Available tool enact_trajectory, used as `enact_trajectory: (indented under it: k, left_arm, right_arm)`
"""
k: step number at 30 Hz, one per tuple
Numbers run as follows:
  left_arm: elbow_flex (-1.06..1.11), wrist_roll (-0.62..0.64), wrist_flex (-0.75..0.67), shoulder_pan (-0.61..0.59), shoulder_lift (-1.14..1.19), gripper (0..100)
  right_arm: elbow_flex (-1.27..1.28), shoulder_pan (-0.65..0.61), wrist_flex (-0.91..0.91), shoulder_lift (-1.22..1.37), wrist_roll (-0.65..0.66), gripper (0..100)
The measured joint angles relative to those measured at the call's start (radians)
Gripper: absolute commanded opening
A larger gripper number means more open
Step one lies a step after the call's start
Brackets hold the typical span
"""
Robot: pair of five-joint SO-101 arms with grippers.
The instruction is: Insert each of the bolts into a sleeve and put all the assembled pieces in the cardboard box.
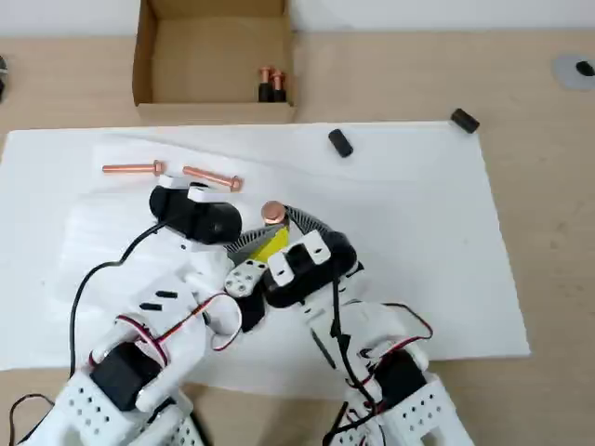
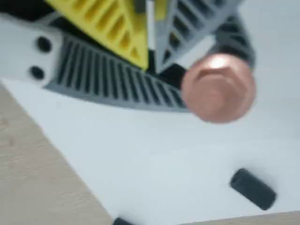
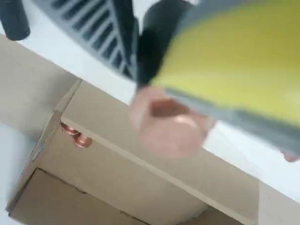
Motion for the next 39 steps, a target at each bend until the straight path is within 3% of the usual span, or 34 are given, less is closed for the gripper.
enact_trajectory:
  k: [14, 20, 26, 33, 39]
  left_arm:
    - [-0.002, -0.101, 0.000, -0.318, 0.003, 1]
    - [-0.020, -0.100, 0.000, -0.463, 0.003, 6]
    - [0.029, 0.044, 0.000, -0.646, 0.003, 7]
    - [0.180, 0.104, 0.000, -0.686, 0.003, 7]
    - [0.238, 0.144, 0.000, -0.686, 0.003, 7]
  right_arm:
    - [0.000, 0.000, 0.003, 0.000, 0.006, 1.2]
    - [-0.023, 0.107, 0.052, 0.000, 0.011, 1.2]
    - [-0.094, 0.121, 0.127, 0.000, 0.032, 1.2]
    - [-0.101, 0.121, 0.020, 0.021, 0.091, 1.2]
    - [-0.255, 0.121, -0.144, 0.313, 0.094, 1.2]
